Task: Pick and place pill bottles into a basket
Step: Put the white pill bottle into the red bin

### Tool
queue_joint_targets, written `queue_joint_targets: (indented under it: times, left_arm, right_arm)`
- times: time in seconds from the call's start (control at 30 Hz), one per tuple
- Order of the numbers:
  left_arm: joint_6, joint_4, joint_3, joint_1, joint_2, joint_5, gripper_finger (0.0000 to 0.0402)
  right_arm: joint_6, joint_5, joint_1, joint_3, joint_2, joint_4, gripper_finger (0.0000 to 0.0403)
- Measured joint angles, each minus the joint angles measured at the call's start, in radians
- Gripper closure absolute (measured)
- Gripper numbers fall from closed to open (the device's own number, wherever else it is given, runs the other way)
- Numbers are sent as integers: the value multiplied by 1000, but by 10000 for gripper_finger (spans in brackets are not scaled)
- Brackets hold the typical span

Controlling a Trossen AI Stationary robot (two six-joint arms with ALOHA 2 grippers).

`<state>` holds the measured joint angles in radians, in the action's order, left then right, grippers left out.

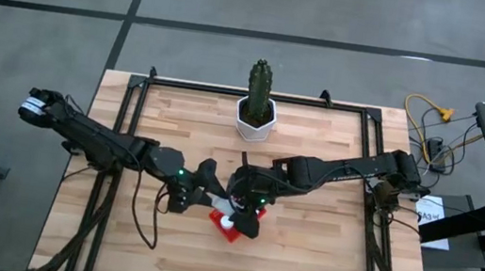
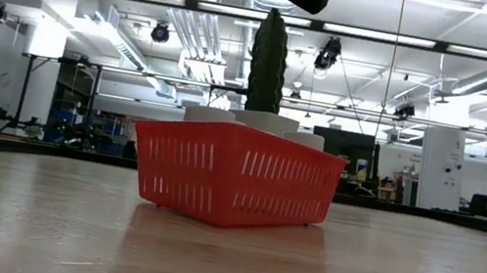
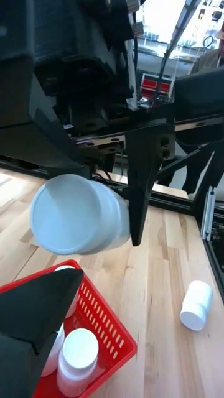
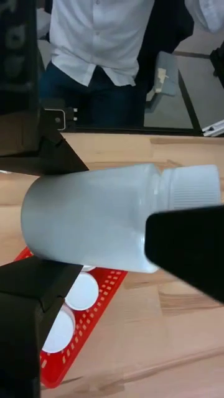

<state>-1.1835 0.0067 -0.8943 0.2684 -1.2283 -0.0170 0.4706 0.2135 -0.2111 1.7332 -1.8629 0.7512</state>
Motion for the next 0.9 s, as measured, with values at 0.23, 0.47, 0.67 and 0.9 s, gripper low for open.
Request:
queue_joint_targets:
  times: [0.23,0.47,0.67,0.9]
  left_arm:
    - [15,1,1,2,0,-6,142]
    - [27,2,1,2,0,-8,142]
    - [28,6,-5,15,0,-15,158]
    - [28,17,-6,18,-20,-15,217]
  right_arm:
    - [-4,0,0,0,0,-1,246]
    - [-4,0,0,0,0,-3,246]
    - [-8,0,0,0,0,-2,246]
    - [-16,0,0,-1,0,2,246]
